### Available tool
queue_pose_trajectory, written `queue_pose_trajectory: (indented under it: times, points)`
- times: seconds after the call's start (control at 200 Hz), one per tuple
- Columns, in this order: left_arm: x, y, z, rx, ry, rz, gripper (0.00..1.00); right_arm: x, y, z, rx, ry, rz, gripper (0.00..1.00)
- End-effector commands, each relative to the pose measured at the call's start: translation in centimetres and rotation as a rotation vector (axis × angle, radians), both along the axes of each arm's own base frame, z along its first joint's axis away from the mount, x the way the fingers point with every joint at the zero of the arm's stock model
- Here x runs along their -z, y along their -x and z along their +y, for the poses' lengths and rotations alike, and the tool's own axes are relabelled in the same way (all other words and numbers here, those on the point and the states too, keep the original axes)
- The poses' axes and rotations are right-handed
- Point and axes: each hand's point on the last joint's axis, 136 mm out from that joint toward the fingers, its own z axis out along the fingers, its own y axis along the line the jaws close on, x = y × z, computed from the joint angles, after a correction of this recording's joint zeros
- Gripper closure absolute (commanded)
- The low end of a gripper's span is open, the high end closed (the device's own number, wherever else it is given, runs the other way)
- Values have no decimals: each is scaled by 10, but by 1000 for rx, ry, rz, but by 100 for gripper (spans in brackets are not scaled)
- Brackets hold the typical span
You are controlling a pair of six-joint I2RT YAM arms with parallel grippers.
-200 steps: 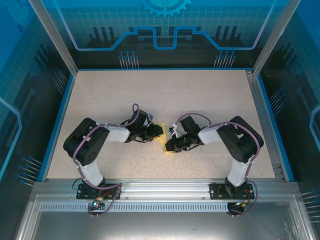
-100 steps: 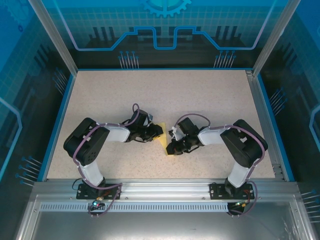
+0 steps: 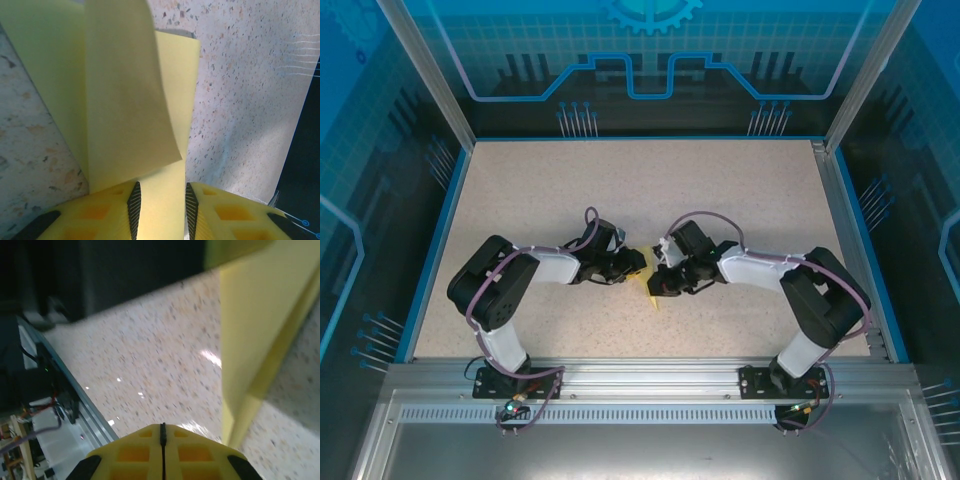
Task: Fold a paper plane with a square sheet of paper (pick it up from the middle)
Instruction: Fold the wing for the fifth time at the center of the table.
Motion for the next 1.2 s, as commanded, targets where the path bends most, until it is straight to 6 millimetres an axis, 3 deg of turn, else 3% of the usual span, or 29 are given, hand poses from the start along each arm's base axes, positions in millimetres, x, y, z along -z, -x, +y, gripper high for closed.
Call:
queue_pose_trajectory:
  times: [0.0, 0.225, 0.45, 0.685, 0.81, 1.08, 1.195]
  points:
    - [40, 26, 17, -21, -99, 155, 67, 0, -19, 17, 48, -5, 0, 93]
    - [38, 23, 13, -13, -87, 149, 67, 22, -27, 22, 76, 12, 32, 94]
    - [38, 22, 12, -15, -81, 148, 67, 60, -23, 2, 113, 99, 73, 94]
    - [30, 19, 9, -8, -68, 126, 66, 80, -2, -18, 84, 182, 118, 96]
    - [13, 13, 3, 18, -41, 78, 63, 87, 1, -29, 91, 200, 130, 97]
    - [-55, -6, -3, 69, -5, -125, 55, 78, 2, -34, 3, 143, 130, 99]
    - [-61, -5, -6, 78, 23, -151, 54, 76, 0, -34, -16, 130, 131, 99]
